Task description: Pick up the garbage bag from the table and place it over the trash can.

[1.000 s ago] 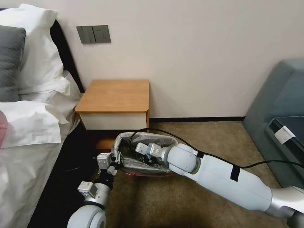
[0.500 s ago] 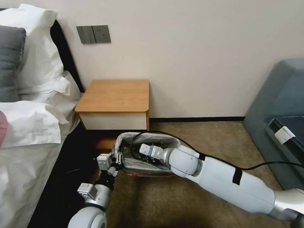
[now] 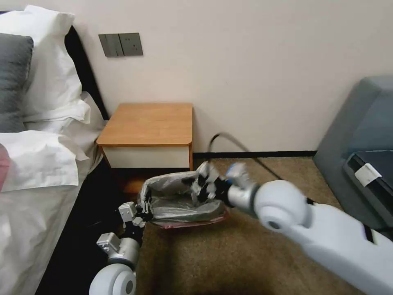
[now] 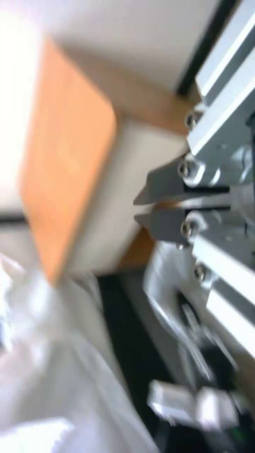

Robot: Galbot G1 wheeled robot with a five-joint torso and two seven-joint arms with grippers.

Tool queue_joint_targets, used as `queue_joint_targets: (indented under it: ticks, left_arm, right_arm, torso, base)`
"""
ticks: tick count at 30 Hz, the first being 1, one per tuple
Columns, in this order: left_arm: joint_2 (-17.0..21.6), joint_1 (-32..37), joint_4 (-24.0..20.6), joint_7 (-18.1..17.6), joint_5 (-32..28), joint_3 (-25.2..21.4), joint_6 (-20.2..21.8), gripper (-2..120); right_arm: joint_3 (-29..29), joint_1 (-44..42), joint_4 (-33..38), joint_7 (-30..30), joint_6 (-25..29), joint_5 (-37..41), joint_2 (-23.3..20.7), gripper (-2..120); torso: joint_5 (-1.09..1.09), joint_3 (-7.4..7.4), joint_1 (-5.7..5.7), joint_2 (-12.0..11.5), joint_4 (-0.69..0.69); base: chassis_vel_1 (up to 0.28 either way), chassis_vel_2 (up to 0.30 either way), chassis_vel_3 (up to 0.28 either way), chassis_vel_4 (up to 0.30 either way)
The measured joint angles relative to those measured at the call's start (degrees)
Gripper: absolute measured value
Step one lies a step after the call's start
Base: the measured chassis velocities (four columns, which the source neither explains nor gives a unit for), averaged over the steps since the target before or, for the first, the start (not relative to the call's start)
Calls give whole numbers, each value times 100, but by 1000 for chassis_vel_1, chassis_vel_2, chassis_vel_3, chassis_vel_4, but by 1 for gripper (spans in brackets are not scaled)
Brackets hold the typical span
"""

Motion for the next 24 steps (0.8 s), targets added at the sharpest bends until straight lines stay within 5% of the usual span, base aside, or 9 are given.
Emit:
queue_joint_targets:
  ticks: [3, 7, 9, 11, 15, 24]
  left_arm:
    - [69, -129, -27, -288, -213, -104, 306, 7]
    - [96, -181, 5, -339, -240, -123, 403, 7]
    - [148, -201, 21, -360, -238, -97, 491, 7]
    - [155, -200, 21, -362, -236, -91, 504, 7]
    - [256, -138, -41, -443, -229, 60, 736, 7]
    - [366, -145, 109, -583, -97, 394, 939, 7]
  right_arm:
    - [1045, -1176, 159, 56, 347, -766, -167, 24]
    - [1595, -1967, 191, 23, 826, -1509, -15, 32]
    - [2339, -3241, 191, -307, 1450, -2588, 606, 43]
    - [2418, -3396, 186, -348, 1535, -2750, 714, 45]
    - [2790, -4609, 126, -613, 2272, -4050, 1877, 65]
    - [2690, -4865, -16, -686, 2542, -4500, 2365, 96]
  torso:
    - [-2, 0, 0, 0, -2]
    - [-2, 0, 0, 0, -1]
    - [0, 0, 0, 0, -2]
    - [-1, 0, 0, 0, -2]
    - [-3, 0, 0, 0, -2]
    - [-3, 0, 0, 0, 0]
  base:
    - [0, 0, 0, 0]
    - [0, 0, 0, 0]
    - [0, 0, 0, 0]
    - [0, 0, 0, 0]
    - [0, 0, 0, 0]
    - [0, 0, 0, 0]
